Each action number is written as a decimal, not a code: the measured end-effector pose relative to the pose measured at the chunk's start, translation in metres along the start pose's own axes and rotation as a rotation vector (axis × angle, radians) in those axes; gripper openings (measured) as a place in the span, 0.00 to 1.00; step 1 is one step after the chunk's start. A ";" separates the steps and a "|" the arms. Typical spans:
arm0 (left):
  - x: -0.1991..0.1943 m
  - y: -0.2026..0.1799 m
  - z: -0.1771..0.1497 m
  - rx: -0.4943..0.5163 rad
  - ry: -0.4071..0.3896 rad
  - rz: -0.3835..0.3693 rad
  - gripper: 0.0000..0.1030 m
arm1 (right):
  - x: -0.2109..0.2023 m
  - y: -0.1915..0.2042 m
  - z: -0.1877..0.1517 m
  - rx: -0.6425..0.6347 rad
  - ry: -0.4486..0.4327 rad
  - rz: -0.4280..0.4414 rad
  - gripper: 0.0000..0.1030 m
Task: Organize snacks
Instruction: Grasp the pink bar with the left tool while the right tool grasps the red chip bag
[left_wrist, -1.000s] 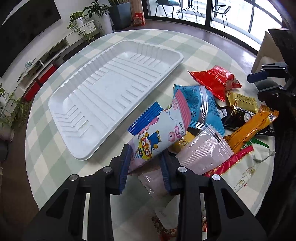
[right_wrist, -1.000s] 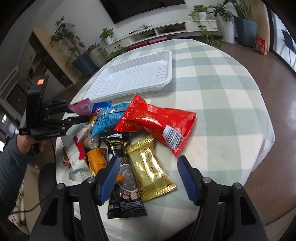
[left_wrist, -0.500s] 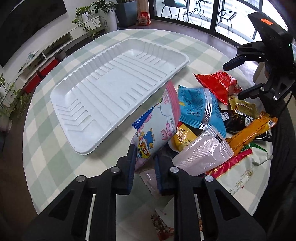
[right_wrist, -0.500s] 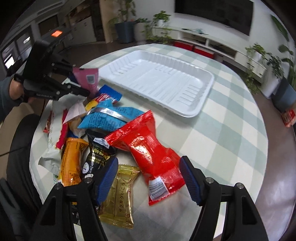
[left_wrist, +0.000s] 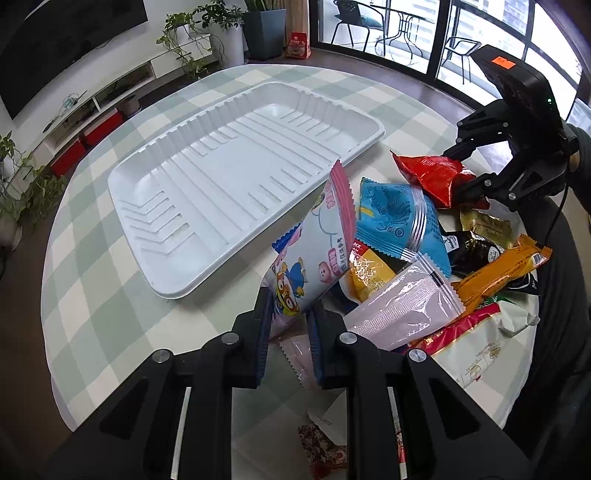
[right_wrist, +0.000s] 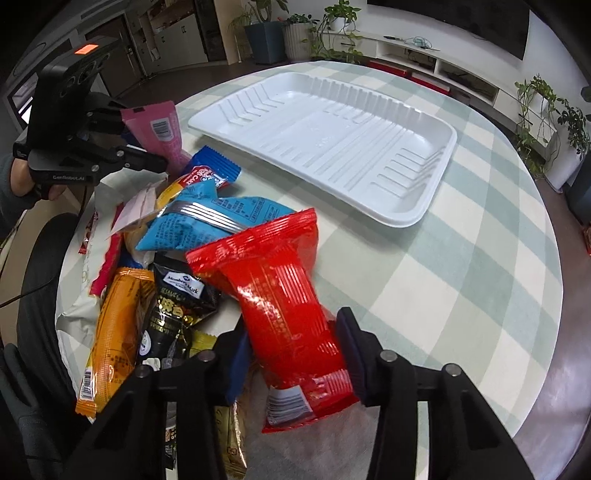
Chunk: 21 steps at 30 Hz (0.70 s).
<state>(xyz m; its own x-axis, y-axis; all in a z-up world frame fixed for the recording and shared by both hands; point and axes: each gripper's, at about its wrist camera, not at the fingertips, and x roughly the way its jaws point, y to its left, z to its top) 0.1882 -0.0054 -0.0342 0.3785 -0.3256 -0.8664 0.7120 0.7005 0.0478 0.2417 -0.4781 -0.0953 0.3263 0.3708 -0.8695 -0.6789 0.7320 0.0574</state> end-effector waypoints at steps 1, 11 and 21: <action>0.000 0.000 -0.001 -0.004 -0.003 0.000 0.16 | -0.001 -0.001 0.000 0.004 -0.002 0.005 0.39; -0.012 0.004 -0.010 -0.045 -0.045 0.009 0.13 | -0.016 -0.008 -0.003 0.088 -0.080 0.042 0.32; -0.017 0.000 -0.016 -0.063 -0.075 0.018 0.06 | -0.030 -0.022 -0.002 0.204 -0.188 0.088 0.32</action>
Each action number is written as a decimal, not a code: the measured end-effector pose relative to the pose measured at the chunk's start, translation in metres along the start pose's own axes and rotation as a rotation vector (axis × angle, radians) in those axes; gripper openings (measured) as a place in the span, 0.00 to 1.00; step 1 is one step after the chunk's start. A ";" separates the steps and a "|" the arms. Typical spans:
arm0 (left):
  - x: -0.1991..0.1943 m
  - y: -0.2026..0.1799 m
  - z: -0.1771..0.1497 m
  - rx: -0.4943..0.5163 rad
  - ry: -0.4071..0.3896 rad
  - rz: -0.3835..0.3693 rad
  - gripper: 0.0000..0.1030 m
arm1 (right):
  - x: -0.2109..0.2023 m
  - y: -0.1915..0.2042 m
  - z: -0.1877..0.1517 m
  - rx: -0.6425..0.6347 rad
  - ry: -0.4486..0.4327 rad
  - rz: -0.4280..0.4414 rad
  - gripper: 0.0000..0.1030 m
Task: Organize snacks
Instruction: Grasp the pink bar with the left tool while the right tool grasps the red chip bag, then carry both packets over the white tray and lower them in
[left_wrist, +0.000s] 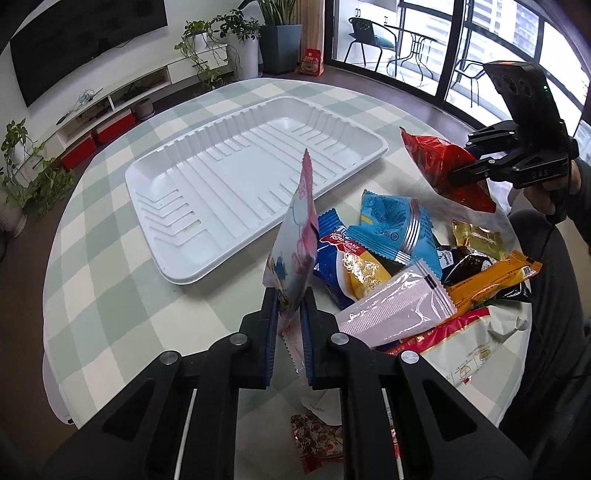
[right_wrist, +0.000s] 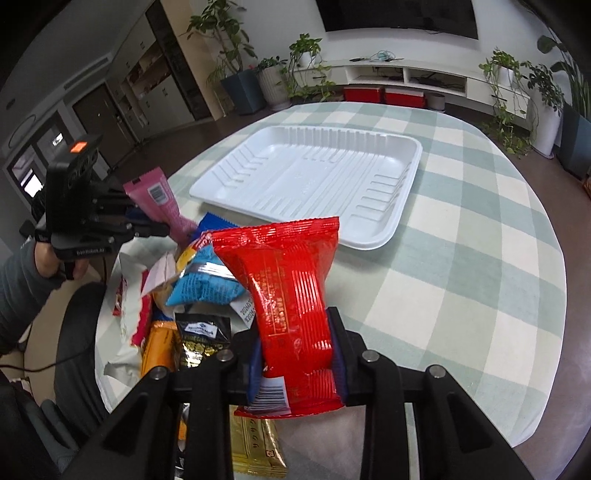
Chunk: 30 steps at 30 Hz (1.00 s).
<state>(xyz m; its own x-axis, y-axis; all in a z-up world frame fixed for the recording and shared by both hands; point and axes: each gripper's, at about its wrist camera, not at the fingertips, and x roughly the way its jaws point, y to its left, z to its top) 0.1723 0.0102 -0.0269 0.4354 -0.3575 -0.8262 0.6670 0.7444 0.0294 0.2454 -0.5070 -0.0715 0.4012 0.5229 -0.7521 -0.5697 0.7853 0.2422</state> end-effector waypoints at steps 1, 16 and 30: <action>-0.001 0.000 -0.001 -0.006 -0.005 0.002 0.05 | -0.001 0.000 0.000 0.006 -0.009 0.002 0.32; -0.005 0.004 -0.009 -0.059 -0.038 0.012 0.04 | -0.013 -0.003 -0.007 0.079 -0.077 0.002 0.32; -0.012 0.006 -0.012 -0.083 -0.064 0.026 0.03 | -0.015 -0.012 -0.010 0.124 -0.107 0.004 0.32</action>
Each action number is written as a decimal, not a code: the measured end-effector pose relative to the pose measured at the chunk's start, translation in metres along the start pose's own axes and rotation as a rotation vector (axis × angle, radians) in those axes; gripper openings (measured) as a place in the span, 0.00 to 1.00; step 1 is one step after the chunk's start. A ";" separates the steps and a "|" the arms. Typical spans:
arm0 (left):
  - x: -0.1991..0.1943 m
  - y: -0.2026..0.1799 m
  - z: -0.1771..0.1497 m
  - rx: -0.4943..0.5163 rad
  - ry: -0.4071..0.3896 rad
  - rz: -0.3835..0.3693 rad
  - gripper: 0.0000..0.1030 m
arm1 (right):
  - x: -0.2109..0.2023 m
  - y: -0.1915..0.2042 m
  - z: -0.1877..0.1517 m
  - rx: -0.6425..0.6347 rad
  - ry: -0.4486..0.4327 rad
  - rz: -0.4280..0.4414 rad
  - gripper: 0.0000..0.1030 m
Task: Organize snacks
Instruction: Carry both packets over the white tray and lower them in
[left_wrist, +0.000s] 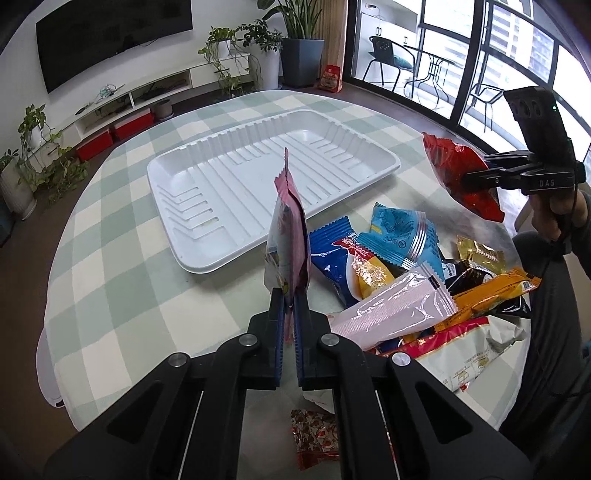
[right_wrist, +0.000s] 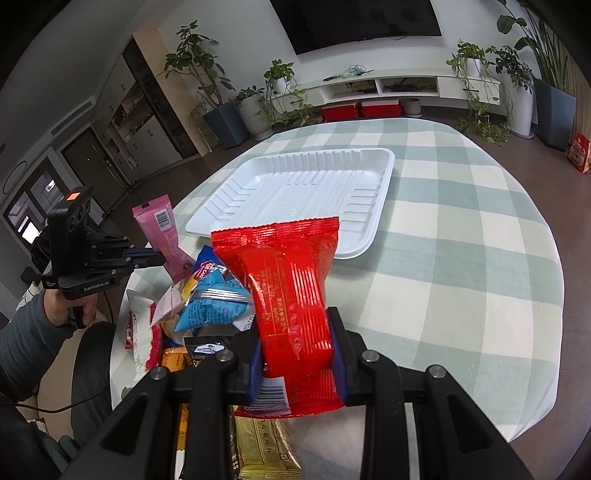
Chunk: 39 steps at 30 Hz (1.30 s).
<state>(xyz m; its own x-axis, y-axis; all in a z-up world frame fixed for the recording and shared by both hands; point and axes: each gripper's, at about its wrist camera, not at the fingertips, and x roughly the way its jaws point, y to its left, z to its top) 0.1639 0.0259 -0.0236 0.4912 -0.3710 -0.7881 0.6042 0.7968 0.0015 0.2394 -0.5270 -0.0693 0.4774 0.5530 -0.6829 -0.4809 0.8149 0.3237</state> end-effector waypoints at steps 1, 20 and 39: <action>0.000 0.000 0.000 -0.002 -0.001 -0.001 0.03 | 0.000 0.000 0.000 0.000 -0.002 0.001 0.32; -0.037 0.027 0.010 -0.106 -0.094 -0.008 0.03 | -0.013 -0.019 0.009 0.088 -0.059 -0.008 0.32; 0.008 0.076 0.131 -0.202 0.053 -0.191 0.03 | 0.043 -0.008 0.124 0.178 -0.030 -0.060 0.32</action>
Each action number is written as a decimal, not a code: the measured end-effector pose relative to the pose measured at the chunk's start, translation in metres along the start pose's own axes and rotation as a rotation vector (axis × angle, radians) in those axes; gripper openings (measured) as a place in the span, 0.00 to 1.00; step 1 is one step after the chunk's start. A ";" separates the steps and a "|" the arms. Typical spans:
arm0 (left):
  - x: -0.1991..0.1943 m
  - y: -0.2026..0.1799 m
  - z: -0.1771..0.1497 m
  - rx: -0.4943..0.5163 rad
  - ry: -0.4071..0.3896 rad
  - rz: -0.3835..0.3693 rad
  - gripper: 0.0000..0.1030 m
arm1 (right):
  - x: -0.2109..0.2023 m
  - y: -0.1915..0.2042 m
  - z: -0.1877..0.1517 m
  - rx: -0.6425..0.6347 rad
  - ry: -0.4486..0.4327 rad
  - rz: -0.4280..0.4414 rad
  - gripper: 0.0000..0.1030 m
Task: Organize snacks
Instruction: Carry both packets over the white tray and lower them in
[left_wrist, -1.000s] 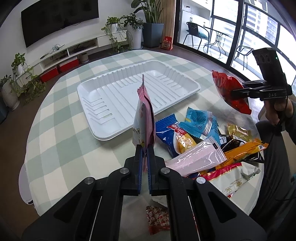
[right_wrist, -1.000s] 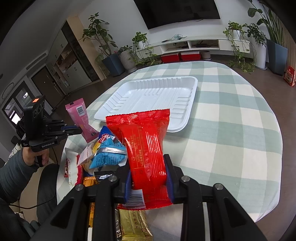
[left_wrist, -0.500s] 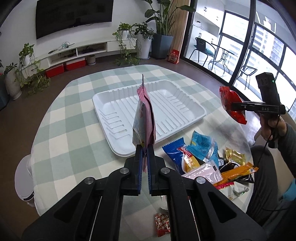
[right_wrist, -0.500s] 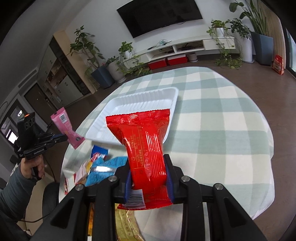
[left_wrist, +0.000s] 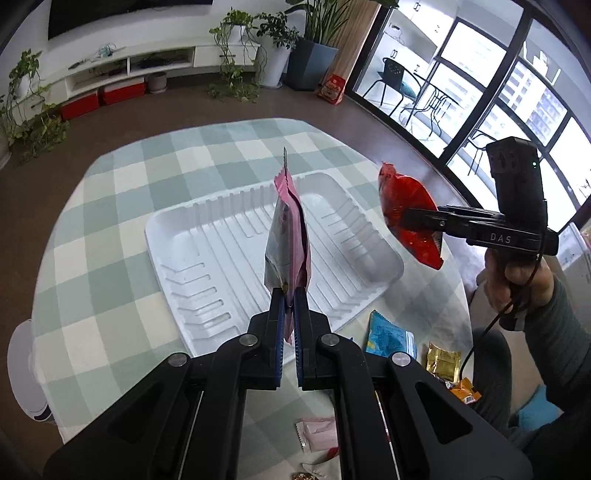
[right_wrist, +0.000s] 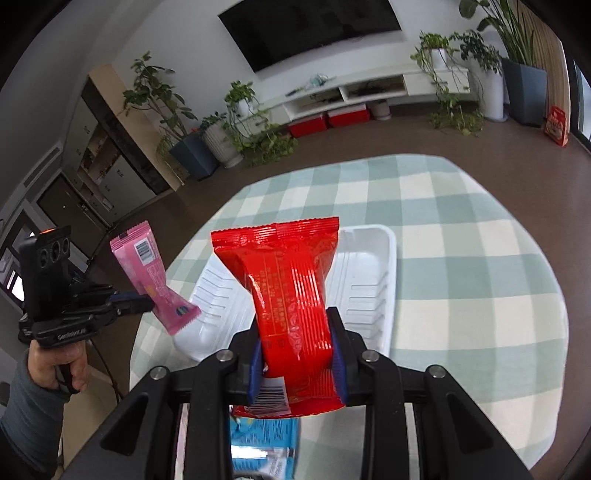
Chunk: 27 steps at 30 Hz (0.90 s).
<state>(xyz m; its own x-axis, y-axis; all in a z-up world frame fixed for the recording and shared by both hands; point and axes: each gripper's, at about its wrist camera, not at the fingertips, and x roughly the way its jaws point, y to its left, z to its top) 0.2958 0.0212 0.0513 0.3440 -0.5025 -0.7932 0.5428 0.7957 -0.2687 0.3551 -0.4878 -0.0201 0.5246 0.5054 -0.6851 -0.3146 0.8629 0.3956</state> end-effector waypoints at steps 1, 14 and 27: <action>0.008 0.006 0.002 -0.020 0.026 -0.015 0.03 | 0.009 0.000 0.001 0.011 0.014 -0.005 0.32; 0.068 0.049 0.010 -0.157 0.120 -0.120 0.03 | 0.070 -0.005 0.004 0.031 0.098 -0.123 0.32; 0.086 0.075 0.010 -0.224 0.139 -0.045 0.08 | 0.088 -0.009 -0.002 0.012 0.127 -0.178 0.33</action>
<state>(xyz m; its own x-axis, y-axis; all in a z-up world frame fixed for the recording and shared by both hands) 0.3737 0.0339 -0.0317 0.2064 -0.5005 -0.8407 0.3672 0.8361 -0.4076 0.4021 -0.4510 -0.0853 0.4672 0.3408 -0.8158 -0.2166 0.9387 0.2682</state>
